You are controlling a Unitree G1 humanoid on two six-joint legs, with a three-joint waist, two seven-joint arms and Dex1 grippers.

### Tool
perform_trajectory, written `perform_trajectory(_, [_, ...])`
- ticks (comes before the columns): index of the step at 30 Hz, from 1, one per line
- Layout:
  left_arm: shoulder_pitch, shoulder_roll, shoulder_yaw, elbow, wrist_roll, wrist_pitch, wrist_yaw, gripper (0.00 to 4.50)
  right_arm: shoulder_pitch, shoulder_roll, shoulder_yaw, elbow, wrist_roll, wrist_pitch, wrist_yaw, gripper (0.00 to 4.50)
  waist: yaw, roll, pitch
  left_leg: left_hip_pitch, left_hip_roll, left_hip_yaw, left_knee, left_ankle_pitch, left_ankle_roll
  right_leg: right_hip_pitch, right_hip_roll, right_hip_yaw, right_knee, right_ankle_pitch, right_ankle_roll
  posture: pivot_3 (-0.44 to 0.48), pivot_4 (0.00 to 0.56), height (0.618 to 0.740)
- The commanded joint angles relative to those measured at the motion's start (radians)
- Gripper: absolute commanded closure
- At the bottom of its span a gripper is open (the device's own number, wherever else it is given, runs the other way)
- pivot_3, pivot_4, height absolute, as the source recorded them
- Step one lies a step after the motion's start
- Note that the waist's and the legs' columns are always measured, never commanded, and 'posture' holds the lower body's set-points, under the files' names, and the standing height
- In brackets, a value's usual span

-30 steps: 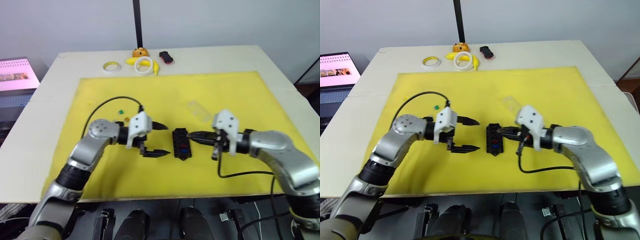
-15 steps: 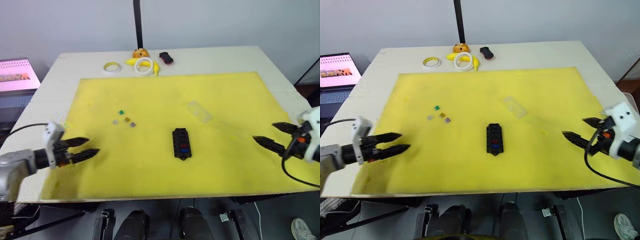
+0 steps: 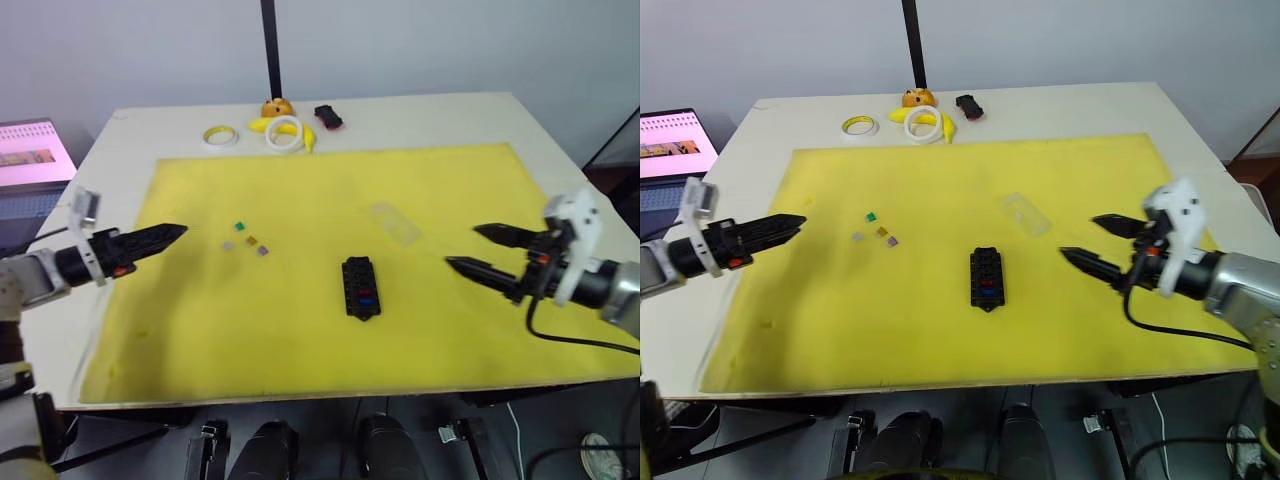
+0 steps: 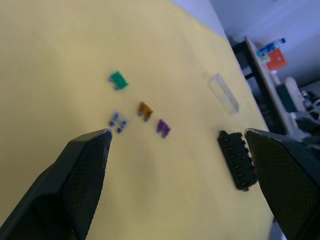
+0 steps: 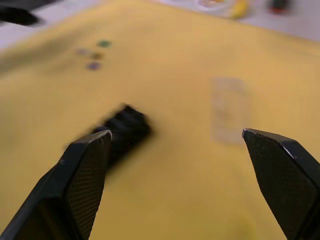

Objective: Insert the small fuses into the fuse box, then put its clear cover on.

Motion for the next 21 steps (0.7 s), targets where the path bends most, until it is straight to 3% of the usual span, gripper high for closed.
perform_trajectory(1, [-0.074, -0.014, 0.038, 0.101, 0.002, 0.096, 0.080, 0.00, -0.108, 0.049, 0.069, -0.061, 0.100, 0.030, -0.060, 0.05, 0.001, 0.000, 0.000, 0.000, 0.000, 0.000, 0.000, 0.000, 0.000, 0.000, 0.000, 0.000, 0.000, 0.000, 0.000, 0.000, 0.150, 0.740])
perform_trajectory(7, [-0.127, -0.078, 0.028, 0.206, 0.029, 0.097, 0.136, 0.00, -0.226, 0.123, 0.195, -0.073, 0.135, 0.050, -0.136, 0.05, 0.010, -0.001, 0.000, -0.001, -0.001, 0.000, 0.001, 0.000, 0.000, -0.001, -0.001, 0.000, 0.001, 0.000, 0.000, 0.000, 0.150, 0.740])
perform_trajectory(19, [-0.198, -0.181, 0.017, 0.326, 0.062, 0.040, 0.166, 0.00, -0.245, 0.157, 0.311, -0.049, 0.075, -0.002, -0.164, 0.05, 0.010, -0.002, -0.001, -0.001, -0.002, 0.000, 0.001, 0.000, 0.000, -0.002, -0.001, 0.000, 0.002, 0.000, 0.000, 0.000, 0.150, 0.740])
perform_trajectory(21, [-0.209, -0.210, 0.019, 0.349, 0.096, -0.017, 0.233, 0.00, -0.243, 0.159, 0.319, -0.048, 0.065, -0.009, -0.167, 0.05, 0.014, -0.002, -0.001, -0.001, -0.002, 0.000, 0.001, 0.000, -0.001, -0.002, -0.002, 0.000, 0.002, 0.000, 0.000, 0.000, 0.150, 0.740])
